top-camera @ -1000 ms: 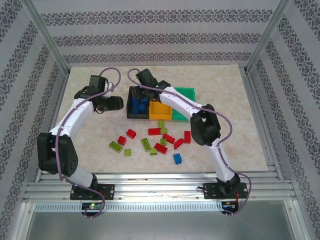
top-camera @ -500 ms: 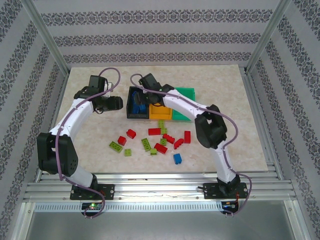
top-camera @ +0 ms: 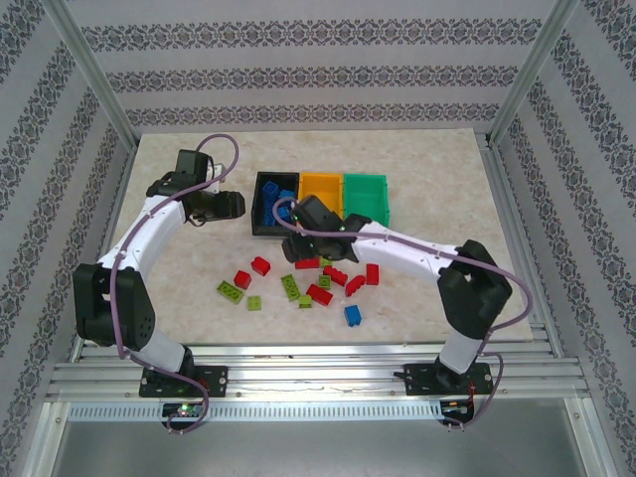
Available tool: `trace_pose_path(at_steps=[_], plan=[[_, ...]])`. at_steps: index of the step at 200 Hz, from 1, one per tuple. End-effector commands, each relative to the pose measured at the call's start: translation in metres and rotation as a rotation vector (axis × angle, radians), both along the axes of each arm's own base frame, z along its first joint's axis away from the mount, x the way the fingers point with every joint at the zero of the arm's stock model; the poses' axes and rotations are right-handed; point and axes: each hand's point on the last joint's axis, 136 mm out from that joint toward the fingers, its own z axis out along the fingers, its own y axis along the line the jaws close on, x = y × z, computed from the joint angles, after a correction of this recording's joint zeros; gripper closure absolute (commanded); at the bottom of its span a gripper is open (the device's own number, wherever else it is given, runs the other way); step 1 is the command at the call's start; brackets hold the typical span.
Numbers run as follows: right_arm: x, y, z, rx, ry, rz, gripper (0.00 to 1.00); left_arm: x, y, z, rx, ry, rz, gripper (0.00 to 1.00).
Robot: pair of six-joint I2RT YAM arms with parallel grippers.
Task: Sort the legos into containers by color
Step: Pick up the lego from the bottom-center of the table.
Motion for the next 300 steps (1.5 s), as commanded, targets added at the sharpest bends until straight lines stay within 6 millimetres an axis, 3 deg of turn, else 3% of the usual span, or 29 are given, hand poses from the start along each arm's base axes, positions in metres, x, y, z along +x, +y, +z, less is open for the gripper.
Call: trace_pose_path(at_steps=[1,32,81,137,213,257,300], plan=[[-0.016,-0.021,0.008,-0.006,-0.011,-0.069,0.37,0.003,0.001,0.009,-0.013,-0.044,-0.005,0.38],[-0.043,-0.044,0.001,-0.032,0.024,-0.105,0.37,0.004,0.001,0.010,-0.014,-0.045,-0.007,0.38],[-0.082,-0.076,-0.029,-0.098,0.145,-0.133,0.37,0.002,0.004,0.012,0.002,-0.050,-0.005,0.38],[-0.122,-0.105,-0.049,-0.178,0.213,-0.167,0.37,0.002,0.003,0.016,-0.006,-0.060,-0.011,0.38],[-0.128,-0.108,-0.070,-0.254,0.270,-0.185,0.38,0.001,0.000,0.016,-0.022,-0.059,-0.019,0.38],[-0.125,-0.098,-0.075,-0.265,0.276,-0.165,0.51,0.001,0.000,0.016,-0.020,-0.059,-0.017,0.38],[-0.115,-0.091,-0.061,-0.241,0.224,-0.159,0.61,0.001,-0.001,0.016,-0.025,-0.056,-0.020,0.38]])
